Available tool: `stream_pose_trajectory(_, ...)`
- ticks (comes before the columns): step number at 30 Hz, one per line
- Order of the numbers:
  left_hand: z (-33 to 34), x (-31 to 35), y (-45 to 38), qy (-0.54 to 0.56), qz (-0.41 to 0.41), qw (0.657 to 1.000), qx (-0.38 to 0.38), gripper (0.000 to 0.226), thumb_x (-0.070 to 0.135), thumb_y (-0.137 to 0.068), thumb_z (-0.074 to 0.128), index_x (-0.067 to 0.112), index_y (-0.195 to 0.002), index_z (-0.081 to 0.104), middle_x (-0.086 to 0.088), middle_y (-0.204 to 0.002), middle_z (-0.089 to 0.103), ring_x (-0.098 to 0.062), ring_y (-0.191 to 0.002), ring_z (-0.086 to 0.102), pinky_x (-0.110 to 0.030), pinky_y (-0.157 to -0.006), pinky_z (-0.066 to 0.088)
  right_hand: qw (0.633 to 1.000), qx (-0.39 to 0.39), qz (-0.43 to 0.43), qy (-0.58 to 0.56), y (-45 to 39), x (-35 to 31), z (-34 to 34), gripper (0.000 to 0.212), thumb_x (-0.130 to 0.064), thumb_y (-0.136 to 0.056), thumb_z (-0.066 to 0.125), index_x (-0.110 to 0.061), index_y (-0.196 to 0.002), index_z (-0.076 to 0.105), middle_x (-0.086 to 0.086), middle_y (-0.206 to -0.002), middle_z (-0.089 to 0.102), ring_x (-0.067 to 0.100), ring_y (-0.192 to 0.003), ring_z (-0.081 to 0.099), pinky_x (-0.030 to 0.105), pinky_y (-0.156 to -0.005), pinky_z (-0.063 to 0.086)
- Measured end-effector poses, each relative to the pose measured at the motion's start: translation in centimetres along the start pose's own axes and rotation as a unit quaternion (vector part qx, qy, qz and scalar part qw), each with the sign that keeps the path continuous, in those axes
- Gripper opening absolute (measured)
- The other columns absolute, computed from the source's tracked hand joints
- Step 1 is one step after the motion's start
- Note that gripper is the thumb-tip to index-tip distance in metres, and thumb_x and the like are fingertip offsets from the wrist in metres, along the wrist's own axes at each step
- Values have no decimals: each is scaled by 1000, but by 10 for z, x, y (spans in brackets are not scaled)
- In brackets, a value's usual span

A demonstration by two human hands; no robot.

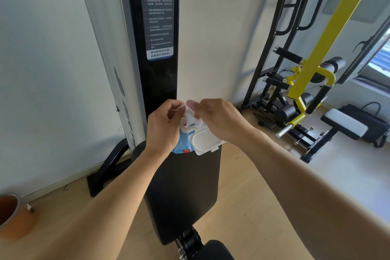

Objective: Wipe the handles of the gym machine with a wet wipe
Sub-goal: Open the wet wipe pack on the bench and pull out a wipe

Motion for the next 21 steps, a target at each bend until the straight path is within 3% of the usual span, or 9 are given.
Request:
stream_pose_trajectory(2, 1, -1, 0, 0, 4, 1000, -13, 16, 21, -101, 53, 17, -104, 68, 13, -90, 68, 8, -80, 65, -1, -65, 47, 1000, 6, -2, 11, -3, 0, 1, 27, -48, -96, 57, -25, -103, 70, -8, -94, 70, 12, -83, 62, 22, -66, 49)
stream_pose_trajectory(4, 3, -1, 0, -2, 10, 1000, -24, 20, 18, -102, 49, 17, -107, 68, 14, -92, 67, 15, -84, 63, -1, -65, 47, 999, 21, -7, 31, -3, -1, 2, 22, -41, -94, 65, -30, -112, 71, -13, -99, 72, 9, -88, 65, 20, -68, 51)
stream_pose_trajectory(6, 3, 1, 0, 3, 19, 999, -27, 20, 17, -103, 48, 18, -107, 68, 13, -92, 66, 15, -86, 62, -3, -66, 49, 997, 62, -7, 34, -4, 0, 3, 18, -41, -91, 69, -31, -105, 76, -12, -95, 74, 11, -86, 66, 25, -69, 54)
stream_pose_trajectory(9, 3, 2, 0, 27, 6, 999, -17, 13, 23, -100, 53, 18, -108, 61, 9, -93, 68, 0, -83, 68, -12, -65, 54, 993, 118, 14, -22, -5, 5, 3, 10, -41, -85, 76, -31, -89, 78, -12, -85, 74, 11, -79, 68, 36, -72, 59)
stream_pose_trajectory(13, 1, 7, 0, 38, 7, 999, -5, 25, 43, -97, 54, 19, -89, 54, 15, -77, 64, -7, -74, 68, -10, -59, 52, 985, 150, 39, -82, -5, 8, -1, 8, -37, -85, 76, -30, -84, 74, -15, -80, 71, 6, -73, 67, 28, -69, 59)
stream_pose_trajectory(15, 2, 9, 0, 31, 23, 999, -19, 27, 48, -92, 59, 21, -89, 60, 16, -79, 67, -4, -76, 69, -9, -62, 53, 987, 142, 38, -73, -6, 9, -3, 4, -31, -87, 74, -28, -84, 75, -14, -78, 70, 4, -72, 65, 24, -66, 56)
stream_pose_trajectory(19, 6, 1, 1, 34, 33, 998, -31, 15, 25, -96, 62, 11, -94, 68, 4, -86, 72, -10, -80, 70, -25, -72, 60, 993, 85, 34, -71, -11, 10, 0, 10, -33, -84, 78, -29, -81, 70, -13, -79, 71, 6, -75, 65, 26, -69, 55)
stream_pose_trajectory(21, 5, -4, 0, 15, 24, 999, -23, 15, 24, -95, 64, 10, -94, 70, 2, -88, 74, -10, -79, 70, -21, -73, 59, 995, 65, 27, -77, -13, 11, 1, 11, -33, -85, 78, -31, -82, 68, -13, -84, 72, 7, -80, 67, 28, -75, 59)
Point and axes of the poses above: each hand's wrist, its own y-axis away from the middle knuckle, its own z-axis out of the palm, x = y × z, the point moved 5 cm from there along -y, towards the middle knuckle
